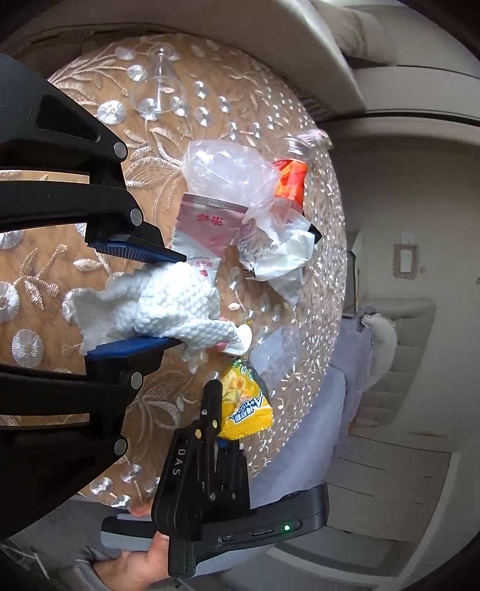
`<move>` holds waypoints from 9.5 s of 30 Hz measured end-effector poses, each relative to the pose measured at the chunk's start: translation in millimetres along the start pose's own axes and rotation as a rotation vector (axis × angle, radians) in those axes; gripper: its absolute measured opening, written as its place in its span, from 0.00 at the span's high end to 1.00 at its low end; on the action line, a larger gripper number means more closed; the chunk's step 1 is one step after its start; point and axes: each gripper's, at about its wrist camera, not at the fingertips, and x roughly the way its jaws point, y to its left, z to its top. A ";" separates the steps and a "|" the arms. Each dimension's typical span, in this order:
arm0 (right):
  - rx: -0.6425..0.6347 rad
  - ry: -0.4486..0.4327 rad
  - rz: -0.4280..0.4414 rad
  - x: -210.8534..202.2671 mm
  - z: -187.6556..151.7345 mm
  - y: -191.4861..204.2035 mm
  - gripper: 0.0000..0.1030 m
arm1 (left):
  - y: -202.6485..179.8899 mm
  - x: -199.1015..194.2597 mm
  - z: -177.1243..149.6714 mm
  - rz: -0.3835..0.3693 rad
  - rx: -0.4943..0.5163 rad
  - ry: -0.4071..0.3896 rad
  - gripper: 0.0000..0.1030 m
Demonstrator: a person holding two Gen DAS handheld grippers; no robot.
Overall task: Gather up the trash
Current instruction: 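Grasp the yellow snack bag with the right tool, then drop the yellow snack bag into the white bin by opening the right tool, then move the right tool back over the table toward the clear plastic tray, then grasp the clear plastic tray with the right tool while the left tool holds the clear cup, then carry the clear plastic tray to the white bin and open the right tool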
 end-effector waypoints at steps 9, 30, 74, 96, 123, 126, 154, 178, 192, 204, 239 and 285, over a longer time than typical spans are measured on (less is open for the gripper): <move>0.009 -0.103 -0.086 -58.6 -12.8 -16.8 0.84 | -38.5 -5.8 10.5 -0.048 0.073 -0.034 0.65; 0.247 -0.156 -0.378 -186.5 -137.0 -99.9 0.84 | -234.4 24.1 13.4 -0.401 0.404 0.025 0.65; 0.611 0.161 -0.238 -79.0 -300.2 -218.3 0.83 | -393.6 187.6 -103.2 -0.523 0.659 0.439 0.05; 0.483 -0.018 -0.354 -135.1 -237.2 -187.7 0.04 | -362.2 113.4 -63.7 -0.543 0.631 0.235 0.05; 0.080 -0.279 -0.243 -141.1 -54.4 -57.6 0.04 | -141.3 3.3 11.4 -0.111 0.324 -0.099 0.05; 0.060 -0.283 -0.229 -132.6 -36.6 -45.4 0.04 | -112.5 -6.9 17.9 -0.051 0.301 -0.122 0.05; -0.091 -0.163 -0.050 -20.2 47.5 35.8 0.04 | 139.7 1.4 -2.6 0.560 -0.321 -0.018 0.05; -0.012 -0.126 0.022 7.0 45.3 -0.5 0.04 | 144.8 13.8 4.1 0.480 -0.323 0.033 0.53; 0.054 -0.100 -0.067 23.8 56.6 -23.5 0.04 | 99.0 -8.2 47.1 0.416 -0.174 -0.085 0.53; 0.191 0.035 -0.045 67.0 56.8 -58.1 0.41 | 88.6 3.0 55.8 0.372 -0.145 -0.094 0.53; 0.234 -0.214 -0.275 -177.2 -120.5 -61.6 0.41 | -176.0 12.8 23.0 -0.092 0.226 -0.098 0.53; 0.645 0.091 -0.293 -116.6 -301.6 -199.5 0.41 | -405.0 159.8 -111.8 -0.367 0.708 0.282 0.05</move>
